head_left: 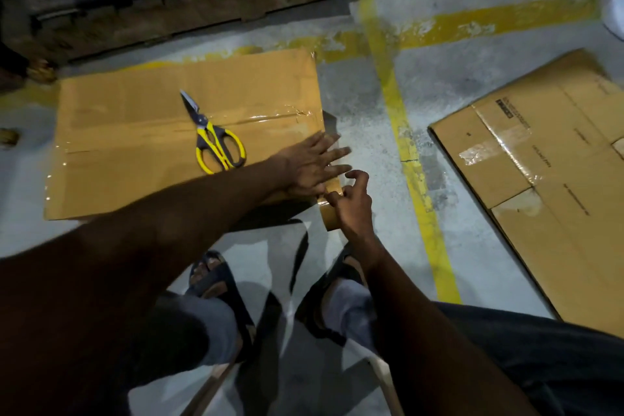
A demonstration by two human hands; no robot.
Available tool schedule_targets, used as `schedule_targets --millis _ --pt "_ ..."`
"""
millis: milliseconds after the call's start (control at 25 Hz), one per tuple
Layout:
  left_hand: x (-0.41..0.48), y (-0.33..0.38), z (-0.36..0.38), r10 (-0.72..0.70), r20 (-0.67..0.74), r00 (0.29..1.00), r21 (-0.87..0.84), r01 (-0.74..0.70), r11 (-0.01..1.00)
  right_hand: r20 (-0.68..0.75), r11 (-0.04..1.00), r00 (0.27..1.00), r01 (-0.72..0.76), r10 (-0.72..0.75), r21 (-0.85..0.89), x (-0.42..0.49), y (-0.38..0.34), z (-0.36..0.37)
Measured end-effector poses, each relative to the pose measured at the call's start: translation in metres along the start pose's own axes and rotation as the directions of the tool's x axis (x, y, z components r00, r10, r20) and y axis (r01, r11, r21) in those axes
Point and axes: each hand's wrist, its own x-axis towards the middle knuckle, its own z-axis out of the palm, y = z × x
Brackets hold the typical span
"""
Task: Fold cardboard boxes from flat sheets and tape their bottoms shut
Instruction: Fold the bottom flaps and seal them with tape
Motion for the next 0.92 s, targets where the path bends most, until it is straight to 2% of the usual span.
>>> schedule_targets --millis 80,160,200,280,400,480,600,680,760,840,920 --pt "-0.031 0.031 0.014 -0.168 -0.129 0.977 -0.075 0.159 0.984 -0.036 0.984 0.996 0.072 -0.079 -0.166 -0.002 -0.002 -0.007" --pt "-0.07 0.052 0.035 -0.289 -0.135 0.948 -0.165 0.266 0.95 -0.08 0.899 0.971 0.174 -0.224 -0.402 -0.006 -0.006 -0.012" --pt "-0.087 0.055 0.046 -0.341 -0.117 0.933 -0.179 0.318 0.931 -0.066 0.816 0.944 0.242 -0.322 -0.525 -0.007 -0.008 -0.011" --pt "-0.113 0.054 0.067 -0.424 -0.099 0.9 -0.171 0.405 0.898 0.073 0.582 0.871 0.384 -0.486 -0.716 -0.004 -0.016 -0.006" --pt "-0.152 0.052 0.088 -0.472 -0.072 0.879 -0.166 0.456 0.875 0.392 0.22 0.772 0.551 -0.5 -0.805 0.011 -0.029 0.011" --pt "-0.179 0.045 0.102 -0.519 -0.061 0.853 -0.205 0.498 0.842 0.487 0.086 0.737 0.587 -0.47 -0.805 0.025 -0.041 0.029" --pt "-0.214 0.035 0.123 -0.634 -0.022 0.773 -0.288 0.603 0.744 0.525 0.107 0.723 0.627 -0.449 -0.772 0.039 -0.072 0.074" --pt "-0.224 0.025 0.13 -0.715 0.033 0.698 -0.34 0.681 0.649 0.571 0.097 0.653 0.696 -0.497 -0.711 0.04 -0.094 0.108" --pt "-0.225 0.017 0.13 -0.781 0.074 0.62 -0.396 0.737 0.547 0.603 0.022 0.6 0.718 -0.525 -0.696 0.038 -0.113 0.138" --pt "-0.216 0.02 0.125 -0.803 0.102 0.587 -0.456 0.745 0.487 0.572 0.007 0.622 0.68 -0.535 -0.733 0.037 -0.125 0.158" --pt "-0.201 0.033 0.119 -0.796 0.108 0.595 -0.489 0.729 0.478 0.515 0.081 0.674 0.645 -0.529 -0.76 0.036 -0.129 0.169"
